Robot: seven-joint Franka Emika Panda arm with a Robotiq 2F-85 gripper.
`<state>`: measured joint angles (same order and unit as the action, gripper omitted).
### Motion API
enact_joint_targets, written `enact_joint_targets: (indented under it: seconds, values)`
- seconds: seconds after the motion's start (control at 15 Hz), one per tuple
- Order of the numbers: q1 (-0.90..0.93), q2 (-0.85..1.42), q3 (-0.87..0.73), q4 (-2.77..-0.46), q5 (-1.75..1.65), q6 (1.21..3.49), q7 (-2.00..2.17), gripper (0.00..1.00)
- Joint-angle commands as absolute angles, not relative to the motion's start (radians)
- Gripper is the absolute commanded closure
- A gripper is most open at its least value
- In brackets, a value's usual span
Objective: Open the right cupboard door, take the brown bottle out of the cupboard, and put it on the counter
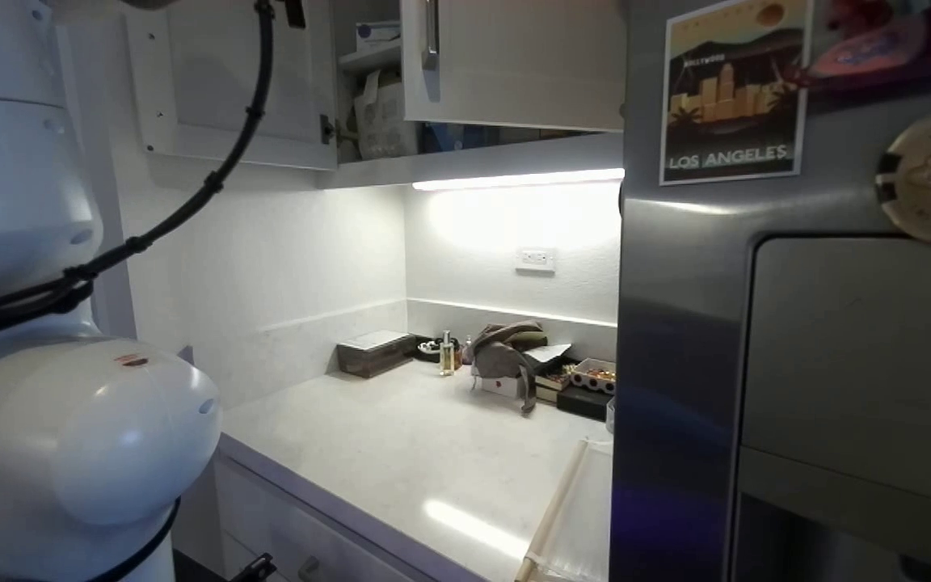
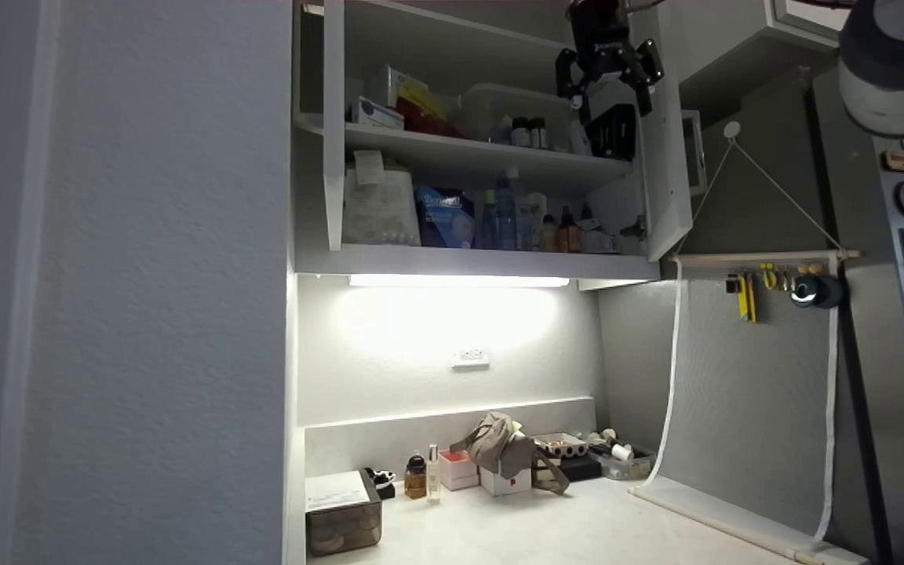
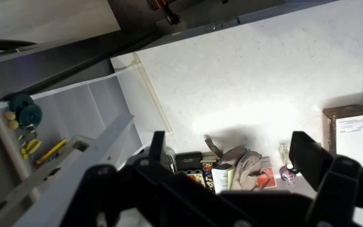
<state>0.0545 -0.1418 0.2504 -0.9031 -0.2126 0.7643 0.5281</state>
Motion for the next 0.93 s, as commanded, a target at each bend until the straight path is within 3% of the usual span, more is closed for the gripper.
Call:
enact_joint_targets:
  seconds: [0.0,0.07,0.13,0.27,0.6,0.87]
  values:
    - [0.078,-0.095,0.303,-0.896,-0.253,0.873,0.599,0.00]
    - [0.078,-0.090,0.313,-0.914,-0.269,0.921,0.628,0.00]
    - [0.077,-0.077,0.320,-0.917,-0.292,0.950,0.647,0.25]
    - [0.071,-0.073,0.319,-0.945,-0.344,1.020,0.681,0.32]
    - [0.063,-0.087,0.303,-1.015,-0.422,1.141,0.726,0.73]
    - [0.059,-0.104,0.296,-1.086,-0.501,1.198,0.780,0.99]
